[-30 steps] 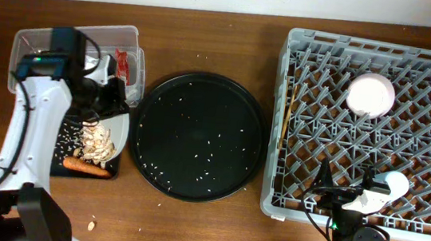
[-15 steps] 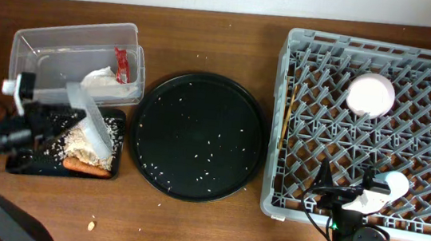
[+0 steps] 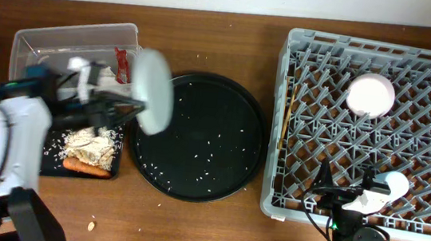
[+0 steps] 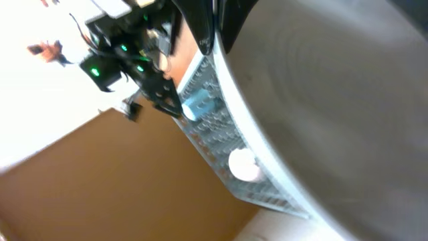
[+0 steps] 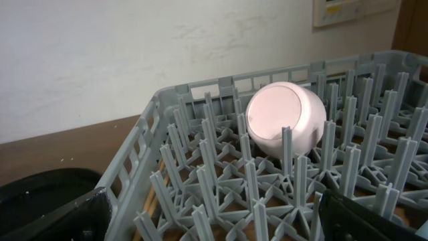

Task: Sort waste into correct bins and load items into the dishwasher rack
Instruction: 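Carry the plate to the dish rack and stand it upright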

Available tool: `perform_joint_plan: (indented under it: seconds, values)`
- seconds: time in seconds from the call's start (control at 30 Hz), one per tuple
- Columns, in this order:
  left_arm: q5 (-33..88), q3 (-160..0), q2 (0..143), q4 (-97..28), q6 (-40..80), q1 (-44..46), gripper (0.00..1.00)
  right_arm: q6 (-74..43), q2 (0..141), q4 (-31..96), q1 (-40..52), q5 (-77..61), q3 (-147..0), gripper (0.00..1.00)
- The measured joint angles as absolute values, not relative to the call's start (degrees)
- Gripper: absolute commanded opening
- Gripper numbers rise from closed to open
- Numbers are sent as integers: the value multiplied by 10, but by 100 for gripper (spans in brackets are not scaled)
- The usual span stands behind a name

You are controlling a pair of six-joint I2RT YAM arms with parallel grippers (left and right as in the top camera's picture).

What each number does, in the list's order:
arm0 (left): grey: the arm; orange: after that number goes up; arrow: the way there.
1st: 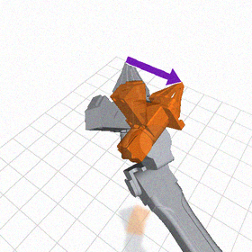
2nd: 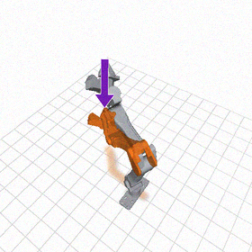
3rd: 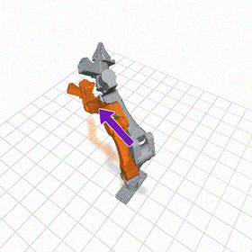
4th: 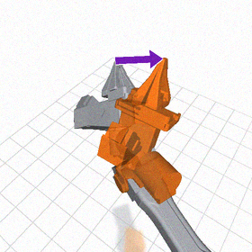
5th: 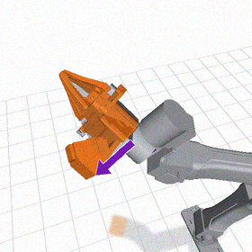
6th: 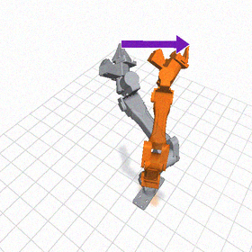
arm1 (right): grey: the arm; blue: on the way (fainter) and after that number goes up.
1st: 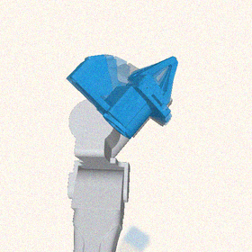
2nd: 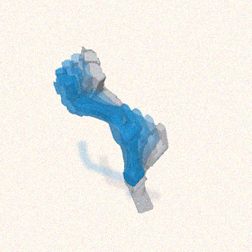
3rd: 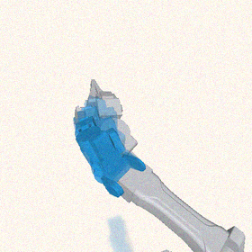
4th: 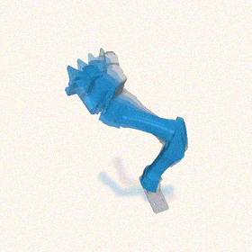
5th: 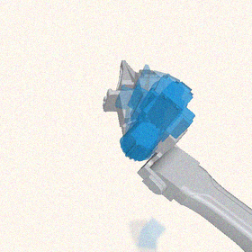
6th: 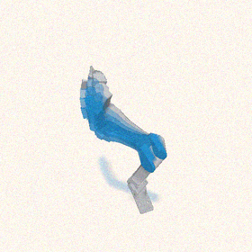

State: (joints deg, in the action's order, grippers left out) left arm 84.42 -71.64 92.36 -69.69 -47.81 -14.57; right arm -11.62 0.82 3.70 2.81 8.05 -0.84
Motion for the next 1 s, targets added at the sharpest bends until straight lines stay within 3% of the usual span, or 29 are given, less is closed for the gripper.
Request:
perform_joint_plan:
  seconds: [0.13, 0.2, 0.33, 0.5, 0.6, 0.7, 0.73, 0.8, 0.87, 1.0]
  values:
    - [805, -709, 923, -194, -133, 52, 0, -116, 8, 37, 28, 79, -8, 98]
    - [741, -715, 922, -20, 15, 134, 0, -116, 7, 37, 28, 79, -8, 98]
    - [596, -716, 929, 151, 226, 243, 0, -116, 7, 37, 28, 79, -8, 98]
    - [518, -718, 1032, 322, 452, 300, 1, -116, 7, 37, 28, 79, -8, 98]
    - [504, -719, 1108, 343, 526, 306, 19, -116, 7, 37, 28, 79, -8, 98]
    - [499, -718, 1132, 335, 538, 306, 51, -116, 7, 37, 28, 79, -8, 98]
    - [499, -718, 1132, 337, 533, 306, 71, -116, 7, 37, 28, 79, -8, 98]
    - [504, -718, 1132, 329, 508, 306, 84, -116, 7, 37, 28, 79, -8, 98]
    - [509, -721, 1126, 255, 484, 301, 84, -116, 7, 37, 28, 79, -8, 98]
    - [445, -736, 1022, -135, 347, 240, 83, -116, 7, 37, 28, 79, -8, 98]
